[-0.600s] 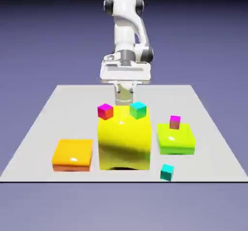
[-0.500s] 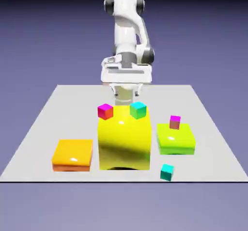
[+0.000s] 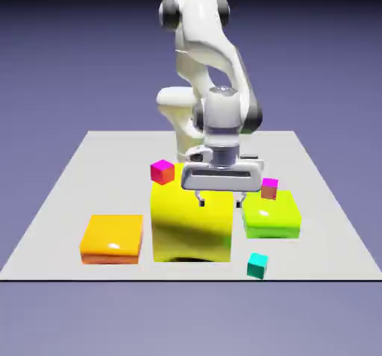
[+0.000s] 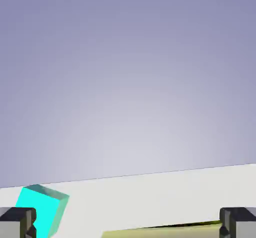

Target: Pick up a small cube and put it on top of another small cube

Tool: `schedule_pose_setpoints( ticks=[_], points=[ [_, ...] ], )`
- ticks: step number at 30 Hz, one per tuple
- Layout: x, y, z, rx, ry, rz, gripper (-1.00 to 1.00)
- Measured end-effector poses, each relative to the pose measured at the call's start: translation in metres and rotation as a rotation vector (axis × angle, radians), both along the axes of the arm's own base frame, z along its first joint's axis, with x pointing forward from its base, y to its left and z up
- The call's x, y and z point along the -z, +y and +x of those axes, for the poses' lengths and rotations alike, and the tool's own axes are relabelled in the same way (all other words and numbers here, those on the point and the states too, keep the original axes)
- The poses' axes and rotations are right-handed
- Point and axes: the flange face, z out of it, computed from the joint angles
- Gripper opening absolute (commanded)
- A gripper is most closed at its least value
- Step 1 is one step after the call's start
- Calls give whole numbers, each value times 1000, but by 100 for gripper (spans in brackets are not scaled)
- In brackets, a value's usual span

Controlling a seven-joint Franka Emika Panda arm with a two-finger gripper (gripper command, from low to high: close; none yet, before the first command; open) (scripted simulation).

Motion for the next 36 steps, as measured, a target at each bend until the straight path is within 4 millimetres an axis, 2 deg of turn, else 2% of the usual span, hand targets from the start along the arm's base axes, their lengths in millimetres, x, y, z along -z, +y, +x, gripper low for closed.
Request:
schedule_pose_setpoints(
  ticks=[6,13,19,21,24,25,27,30,32,36],
  points=[
    [53,27,26,72,208,41,0],
    [107,53,47,164,445,98,0],
    [145,68,60,248,643,154,0],
    [149,69,62,259,668,162,0],
    [207,79,39,259,668,162,0],
    [211,80,36,259,668,162,-100],
    [211,80,36,259,668,163,-100],
    [154,70,60,260,669,164,-100],
    [133,97,43,136,660,125,-100],
    [101,152,-6,-136,645,37,-100]
  ],
)
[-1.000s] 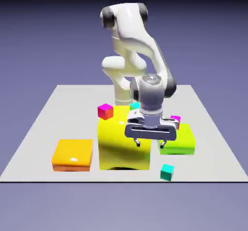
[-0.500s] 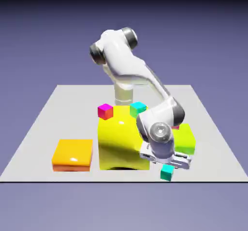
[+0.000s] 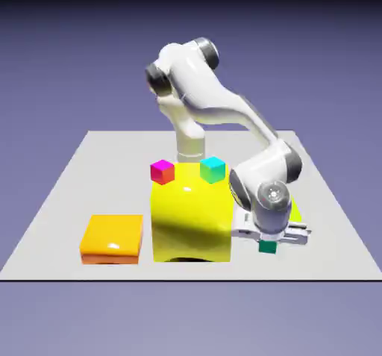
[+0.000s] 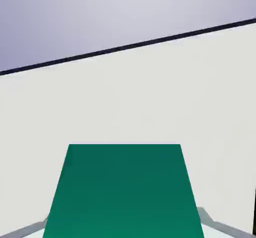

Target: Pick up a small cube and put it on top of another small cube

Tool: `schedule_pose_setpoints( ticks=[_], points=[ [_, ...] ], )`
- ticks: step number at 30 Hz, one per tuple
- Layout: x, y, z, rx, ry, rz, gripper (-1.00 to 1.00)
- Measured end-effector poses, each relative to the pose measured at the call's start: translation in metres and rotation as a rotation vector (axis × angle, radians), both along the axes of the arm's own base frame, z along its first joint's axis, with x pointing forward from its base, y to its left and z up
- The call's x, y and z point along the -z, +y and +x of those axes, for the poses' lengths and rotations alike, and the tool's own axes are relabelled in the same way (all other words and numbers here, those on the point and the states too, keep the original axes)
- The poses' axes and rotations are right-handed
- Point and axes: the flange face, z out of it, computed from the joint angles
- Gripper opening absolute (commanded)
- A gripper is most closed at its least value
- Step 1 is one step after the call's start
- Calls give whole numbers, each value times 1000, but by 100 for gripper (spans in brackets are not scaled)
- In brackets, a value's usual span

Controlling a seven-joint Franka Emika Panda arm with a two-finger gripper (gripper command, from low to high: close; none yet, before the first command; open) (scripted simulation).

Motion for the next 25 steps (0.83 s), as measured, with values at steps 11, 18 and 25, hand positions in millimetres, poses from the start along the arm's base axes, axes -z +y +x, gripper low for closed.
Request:
schedule_pose_setpoints(
  ticks=[11,18,25],
  points=[
    [-68,89,-162,-715,-3,-15,-100],
    [-92,103,-249,-1053,29,-34,-100],
    [-30,75,-259,-1044,28,-36,100]
  ],
)
